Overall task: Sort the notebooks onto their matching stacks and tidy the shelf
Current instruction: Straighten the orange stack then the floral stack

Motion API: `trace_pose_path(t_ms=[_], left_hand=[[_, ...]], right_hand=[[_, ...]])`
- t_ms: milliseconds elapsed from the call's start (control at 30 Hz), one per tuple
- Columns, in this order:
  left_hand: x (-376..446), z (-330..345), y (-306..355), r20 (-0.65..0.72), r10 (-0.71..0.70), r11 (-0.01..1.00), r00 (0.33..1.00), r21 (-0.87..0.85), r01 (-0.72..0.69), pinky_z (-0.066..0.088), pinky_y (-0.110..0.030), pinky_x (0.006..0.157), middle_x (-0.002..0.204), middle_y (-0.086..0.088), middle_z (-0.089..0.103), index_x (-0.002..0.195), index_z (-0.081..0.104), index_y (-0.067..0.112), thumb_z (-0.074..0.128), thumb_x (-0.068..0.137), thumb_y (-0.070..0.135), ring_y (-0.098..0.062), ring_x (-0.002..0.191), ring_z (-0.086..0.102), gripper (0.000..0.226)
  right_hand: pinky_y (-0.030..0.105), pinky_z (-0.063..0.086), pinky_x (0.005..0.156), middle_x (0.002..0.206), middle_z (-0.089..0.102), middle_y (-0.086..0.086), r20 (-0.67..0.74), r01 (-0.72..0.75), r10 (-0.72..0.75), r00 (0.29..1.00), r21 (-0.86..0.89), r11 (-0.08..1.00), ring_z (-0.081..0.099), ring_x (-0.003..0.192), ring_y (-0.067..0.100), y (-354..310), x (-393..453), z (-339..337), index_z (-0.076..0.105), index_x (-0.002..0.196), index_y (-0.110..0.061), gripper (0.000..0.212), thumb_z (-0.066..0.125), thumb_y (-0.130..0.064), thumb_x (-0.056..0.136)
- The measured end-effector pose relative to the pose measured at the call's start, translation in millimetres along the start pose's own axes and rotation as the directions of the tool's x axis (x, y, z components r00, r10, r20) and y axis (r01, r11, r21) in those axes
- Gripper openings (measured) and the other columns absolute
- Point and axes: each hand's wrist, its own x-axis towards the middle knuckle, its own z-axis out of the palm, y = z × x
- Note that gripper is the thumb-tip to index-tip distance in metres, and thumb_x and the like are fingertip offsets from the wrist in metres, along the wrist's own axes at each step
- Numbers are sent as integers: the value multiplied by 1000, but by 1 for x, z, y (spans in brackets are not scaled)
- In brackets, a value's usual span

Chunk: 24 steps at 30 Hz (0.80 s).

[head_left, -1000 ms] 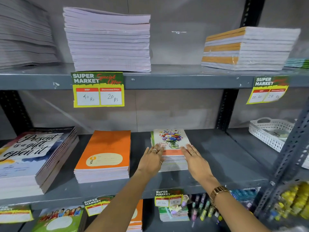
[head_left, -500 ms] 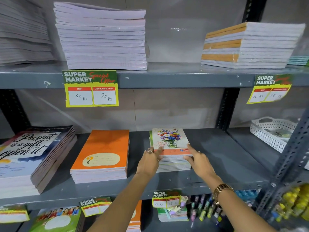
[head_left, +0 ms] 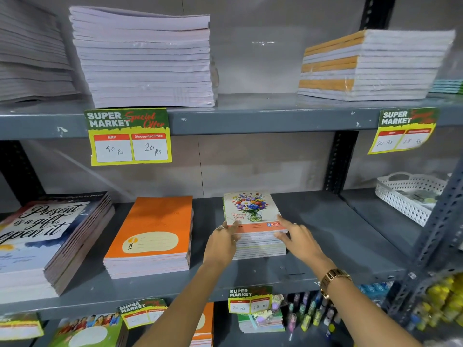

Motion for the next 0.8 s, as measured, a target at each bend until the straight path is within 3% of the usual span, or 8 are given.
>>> trace_pose_path(t_ms=[400, 633, 733, 800], left_hand=[[-2, -3, 2, 7, -26, 999, 1000, -27, 26, 52, -37, 96, 141, -7, 49, 139, 40, 26, 48, 94, 4, -23, 113, 59, 51], [-1, -9, 1, 45, 11, 999, 999, 51, -13, 50, -39, 97, 141, -8, 50, 142, 36, 28, 48, 95, 8, -24, 113, 59, 52], [-1, -10, -1, 68, 27, 993, 997, 110, -34, 47, -41, 101, 147, -8, 42, 144, 30, 29, 46, 97, 13, -27, 119, 54, 52], [-2, -8, -1, 65, 54, 971, 996, 230, -67, 36, -42, 110, 152, -9, 33, 146, 24, 28, 41, 99, 24, -31, 131, 43, 50]], right_hand=[[34, 53, 82, 109, 68, 8, 1, 12, -12, 1000, 4, 1000, 61, 93, 22, 1, 0, 1, 31, 146, -20, 56, 52, -29, 95], [36, 54, 82, 112, 68, 10, -36, 20, -22, 999, -56, 998, 64, 98, 24, 3, -4, 7, 28, 147, -21, 55, 48, -29, 97], [38, 53, 89, 134, 57, 10, -50, 50, -57, 997, -143, 989, 59, 115, 26, 3, -6, 9, 26, 148, -19, 54, 43, -31, 99], [40, 49, 96, 152, 36, 8, -60, 57, -75, 995, -262, 963, 41, 136, 26, 0, -7, 11, 23, 149, -17, 52, 35, -33, 100]])
